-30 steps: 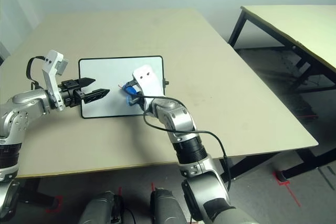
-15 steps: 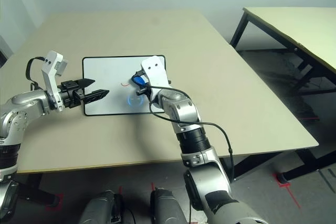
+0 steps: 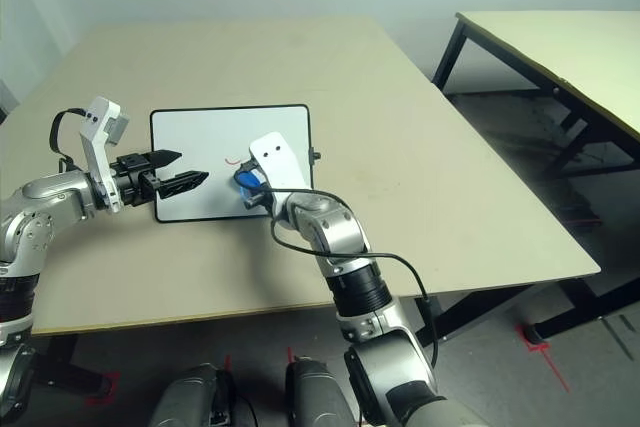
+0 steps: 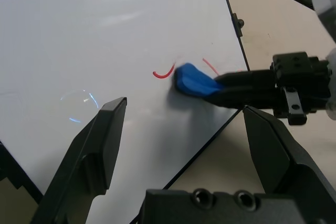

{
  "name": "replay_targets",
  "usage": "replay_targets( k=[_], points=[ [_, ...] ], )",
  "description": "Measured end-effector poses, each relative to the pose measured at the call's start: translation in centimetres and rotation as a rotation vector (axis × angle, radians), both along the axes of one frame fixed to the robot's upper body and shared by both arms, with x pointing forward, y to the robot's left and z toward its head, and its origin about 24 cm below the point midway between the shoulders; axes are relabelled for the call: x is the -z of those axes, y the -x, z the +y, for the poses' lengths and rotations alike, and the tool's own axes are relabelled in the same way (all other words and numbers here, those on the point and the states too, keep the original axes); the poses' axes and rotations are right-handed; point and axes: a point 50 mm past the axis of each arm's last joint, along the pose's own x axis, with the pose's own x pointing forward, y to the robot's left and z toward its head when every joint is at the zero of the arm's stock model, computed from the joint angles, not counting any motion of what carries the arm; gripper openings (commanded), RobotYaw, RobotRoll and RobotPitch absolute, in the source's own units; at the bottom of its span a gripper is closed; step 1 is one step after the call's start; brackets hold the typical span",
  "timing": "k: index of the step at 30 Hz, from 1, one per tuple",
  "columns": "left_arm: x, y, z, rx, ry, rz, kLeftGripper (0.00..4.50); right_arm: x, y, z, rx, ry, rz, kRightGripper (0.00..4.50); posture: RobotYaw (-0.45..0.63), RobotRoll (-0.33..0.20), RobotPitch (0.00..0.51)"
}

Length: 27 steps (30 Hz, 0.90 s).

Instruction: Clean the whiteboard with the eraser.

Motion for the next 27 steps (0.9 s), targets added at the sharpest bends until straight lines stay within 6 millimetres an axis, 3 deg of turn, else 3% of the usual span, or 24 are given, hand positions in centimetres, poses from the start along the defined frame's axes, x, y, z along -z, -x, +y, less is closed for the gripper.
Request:
replay_targets(
  k=[8, 16, 27],
  points=[
    [0.3, 0.3, 0.5, -0.009, -0.013, 0.023, 4.5, -1.0, -0.4, 0.2, -0.013, -0.007, -0.047, 0.57, 0.01, 0.0, 0.1],
    [0.2, 0.5, 0.4, -0.007, -0.019, 0.025, 4.5, 0.9, 1.8, 1.6, -0.114, 0.023, 0.013, 0.57, 0.01, 0.0, 0.102],
    [0.3, 0.7, 0.4, -0.009, -0.018, 0.03, 4.5, -1.3, -0.5, 0.8, -0.032, -0.02, -0.085, 0.57, 0.02, 0.0, 0.101]
  ],
)
